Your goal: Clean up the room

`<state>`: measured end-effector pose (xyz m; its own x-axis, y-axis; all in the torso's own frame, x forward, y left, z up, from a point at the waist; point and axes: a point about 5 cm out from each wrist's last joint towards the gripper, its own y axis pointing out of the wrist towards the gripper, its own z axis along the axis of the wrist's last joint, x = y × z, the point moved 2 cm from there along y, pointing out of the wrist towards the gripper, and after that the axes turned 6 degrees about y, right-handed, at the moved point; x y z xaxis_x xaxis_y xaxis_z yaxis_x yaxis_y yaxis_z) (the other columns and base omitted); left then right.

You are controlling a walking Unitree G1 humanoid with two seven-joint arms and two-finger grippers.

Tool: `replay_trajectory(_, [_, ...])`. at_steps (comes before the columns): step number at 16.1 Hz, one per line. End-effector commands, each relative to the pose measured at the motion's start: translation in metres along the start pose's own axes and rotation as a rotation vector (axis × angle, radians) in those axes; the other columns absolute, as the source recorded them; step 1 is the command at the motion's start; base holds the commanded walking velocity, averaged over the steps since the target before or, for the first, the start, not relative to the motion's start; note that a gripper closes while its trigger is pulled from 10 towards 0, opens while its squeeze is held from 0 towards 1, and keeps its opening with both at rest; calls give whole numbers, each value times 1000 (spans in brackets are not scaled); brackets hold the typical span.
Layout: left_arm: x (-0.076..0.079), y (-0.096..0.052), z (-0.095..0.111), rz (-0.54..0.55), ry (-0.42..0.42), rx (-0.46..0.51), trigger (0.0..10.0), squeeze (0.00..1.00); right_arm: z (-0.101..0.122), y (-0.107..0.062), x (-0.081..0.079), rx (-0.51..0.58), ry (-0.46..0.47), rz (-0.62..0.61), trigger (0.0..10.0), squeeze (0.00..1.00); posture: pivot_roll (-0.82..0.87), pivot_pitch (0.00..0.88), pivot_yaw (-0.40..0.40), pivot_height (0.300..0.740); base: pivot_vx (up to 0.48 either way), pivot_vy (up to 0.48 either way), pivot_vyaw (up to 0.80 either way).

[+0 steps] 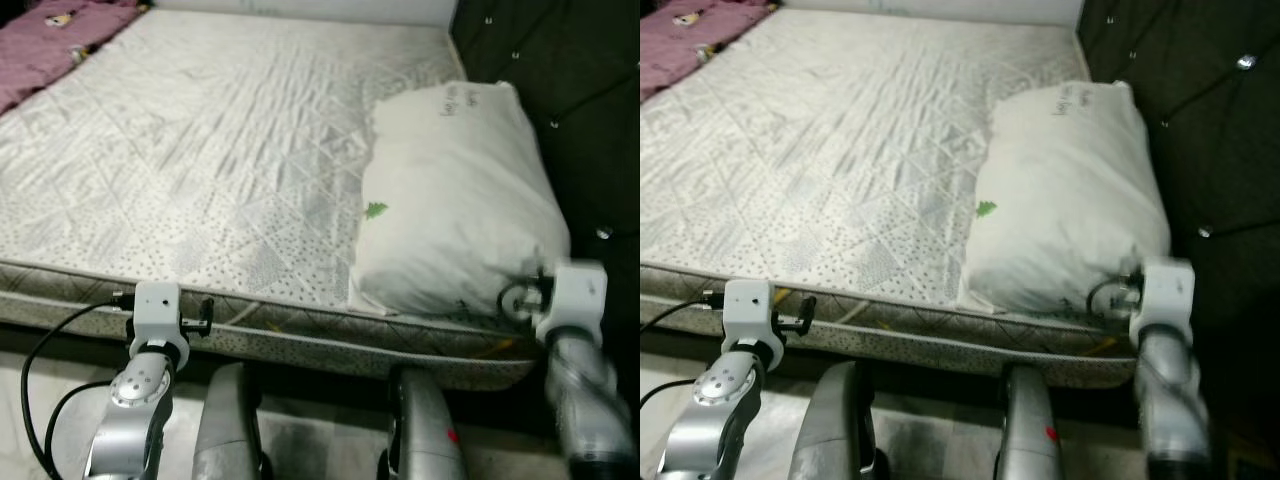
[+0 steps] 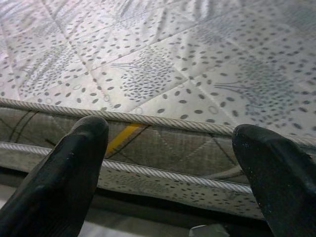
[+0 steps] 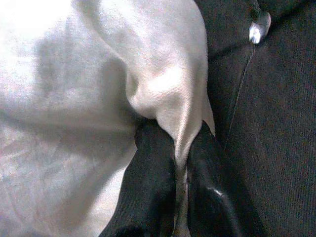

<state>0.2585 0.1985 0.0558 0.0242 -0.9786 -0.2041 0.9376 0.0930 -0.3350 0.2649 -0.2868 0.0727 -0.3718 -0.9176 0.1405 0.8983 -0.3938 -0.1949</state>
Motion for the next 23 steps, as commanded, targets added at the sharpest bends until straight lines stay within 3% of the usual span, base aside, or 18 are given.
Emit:
replay_trajectory(1, [-2,1,2,0,9,5,10000,0,-8,-12,-3,-35,16,-3,0,0,42,0,22,540,0,0,0])
replay_trajectory(2, [-2,2,2,-2,11,6,10000,0,-14,-28,-3,-48,9,-9,0,0,37,0,23,540,0,0,0])
replay_trajectory(4, [1,4,4,-10,10,11,10000,0,-12,-40,-1,-42,-2,-11,0,0,32,0,23,540,0,0,0])
replay_trajectory(7, [3,5,4,-15,9,13,10000,0,2,-41,-8,17,-40,39,0,0,34,0,17,540,0,0,0])
replay_trajectory(10, [2,5,4,-3,4,14,10000,0,19,-1,6,24,-29,-50,0,0,44,0,10,540,0,0,0])
replay_trajectory(12, [1,3,3,3,2,13,10000,0,48,31,35,71,-16,-161,0,0,52,0,-1,540,0,0,0])
replay_trajectory(16, [-1,2,2,19,-1,8,10000,0,81,50,60,137,-25,-240,0,0,57,0,-8,540,0,0,0])
replay_trajectory(17, [0,2,2,19,0,8,10000,0,82,55,61,137,-19,-243,0,0,56,0,-12,540,0,0,0])
replay_trajectory(20, [0,6,4,17,3,14,10000,0,62,50,31,97,12,-157,0,0,59,0,-6,540,0,0,0])
replay_trajectory(21, [0,6,4,17,3,14,10000,0,62,50,31,97,12,-157,0,0,59,0,-6,540,0,0,0])
replay_trajectory(22, [-1,9,9,20,-3,31,10000,0,46,45,11,69,33,-101,9922,1000,62,0,-1,540,0,0,0])
replay_trajectory(23, [-2,11,13,22,-18,45,10000,0,40,42,-1,65,38,-69,10000,1000,62,0,1,540,0,0,0])
